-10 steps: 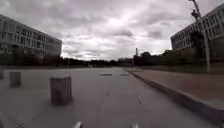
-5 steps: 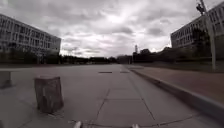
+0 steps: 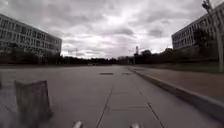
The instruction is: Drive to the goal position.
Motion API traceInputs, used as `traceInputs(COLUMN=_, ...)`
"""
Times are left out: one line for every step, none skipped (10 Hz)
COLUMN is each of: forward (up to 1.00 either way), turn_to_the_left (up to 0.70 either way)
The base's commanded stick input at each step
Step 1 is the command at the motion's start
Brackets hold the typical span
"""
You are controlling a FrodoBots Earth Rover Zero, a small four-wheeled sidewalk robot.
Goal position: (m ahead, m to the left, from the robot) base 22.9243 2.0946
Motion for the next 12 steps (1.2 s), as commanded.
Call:
traceInputs(forward=0.70, turn_to_the_left=-0.15)
traceInputs(forward=0.70, turn_to_the_left=-0.02)
traceInputs(forward=0.70, turn_to_the_left=0.00)
traceInputs(forward=0.70, turn_to_the_left=0.00)
traceInputs(forward=0.70, turn_to_the_left=0.00)
traceInputs(forward=0.70, turn_to_the_left=0.00)
traceInputs(forward=0.70, turn_to_the_left=0.00)
traceInputs(forward=0.70, turn_to_the_left=0.00)
traceInputs(forward=0.70, turn_to_the_left=0.00)
traceInputs(forward=0.70, turn_to_the_left=0.00)
traceInputs(forward=0.70, turn_to_the_left=0.00)
traceInputs(forward=0.70, turn_to_the_left=0.00)
